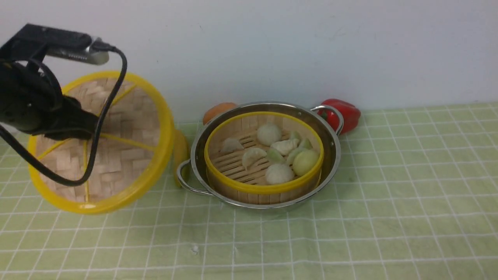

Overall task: Place the steamer in the pot on the green tablecloth, and put the lid on the steamer.
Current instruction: 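Grasp the bamboo steamer lid lying on the table by its centre knob, then place the yellow bamboo steamer lid onto the steamer in the pot with the left gripper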

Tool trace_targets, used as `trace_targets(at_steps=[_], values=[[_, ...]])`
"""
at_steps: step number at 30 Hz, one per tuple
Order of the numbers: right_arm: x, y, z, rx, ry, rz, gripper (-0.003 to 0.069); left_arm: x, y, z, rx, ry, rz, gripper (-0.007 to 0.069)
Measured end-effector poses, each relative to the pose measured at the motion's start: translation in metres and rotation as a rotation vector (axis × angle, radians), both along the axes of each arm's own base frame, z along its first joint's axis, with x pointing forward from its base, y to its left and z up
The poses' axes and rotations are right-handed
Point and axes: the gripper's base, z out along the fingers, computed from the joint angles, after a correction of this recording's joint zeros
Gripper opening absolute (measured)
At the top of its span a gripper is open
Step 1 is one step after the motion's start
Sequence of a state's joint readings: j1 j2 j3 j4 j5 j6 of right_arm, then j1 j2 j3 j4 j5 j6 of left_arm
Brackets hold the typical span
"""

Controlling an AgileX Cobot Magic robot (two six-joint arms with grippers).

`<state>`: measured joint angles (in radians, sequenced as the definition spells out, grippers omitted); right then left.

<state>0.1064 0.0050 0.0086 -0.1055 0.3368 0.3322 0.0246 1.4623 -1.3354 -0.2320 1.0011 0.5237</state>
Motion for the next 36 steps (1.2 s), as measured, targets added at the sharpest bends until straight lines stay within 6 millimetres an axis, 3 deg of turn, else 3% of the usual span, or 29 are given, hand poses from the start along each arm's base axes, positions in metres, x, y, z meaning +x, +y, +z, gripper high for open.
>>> trace_targets(at_steps=[4, 8, 9, 11, 14, 20, 36], values=[[0.000, 0.000, 0.000, 0.000, 0.000, 0.000, 0.0240, 0.007, -0.028, 0.001, 0.032, -0.031, -0.179, 0.0123], [0.000, 0.000, 0.000, 0.000, 0.000, 0.000, 0.0240, 0.021, -0.078, -0.015, 0.095, -0.065, -0.388, 0.0123], [0.000, 0.000, 0.000, 0.000, 0.000, 0.000, 0.0240, 0.022, -0.081, -0.015, 0.096, -0.076, -0.392, 0.0123], [0.000, 0.000, 0.000, 0.000, 0.000, 0.000, 0.0240, 0.030, -0.111, -0.024, 0.117, -0.133, -0.466, 0.0123], [0.000, 0.000, 0.000, 0.000, 0.000, 0.000, 0.0240, 0.037, -0.138, -0.031, 0.141, -0.179, -0.524, 0.0123], [0.000, 0.000, 0.000, 0.000, 0.000, 0.000, 0.0240, 0.054, -0.160, -0.043, 0.141, -0.163, -0.501, 0.0123], [0.000, 0.000, 0.000, 0.000, 0.000, 0.000, 0.0240, 0.078, -0.168, -0.059, 0.167, -0.151, -0.498, 0.0123]])
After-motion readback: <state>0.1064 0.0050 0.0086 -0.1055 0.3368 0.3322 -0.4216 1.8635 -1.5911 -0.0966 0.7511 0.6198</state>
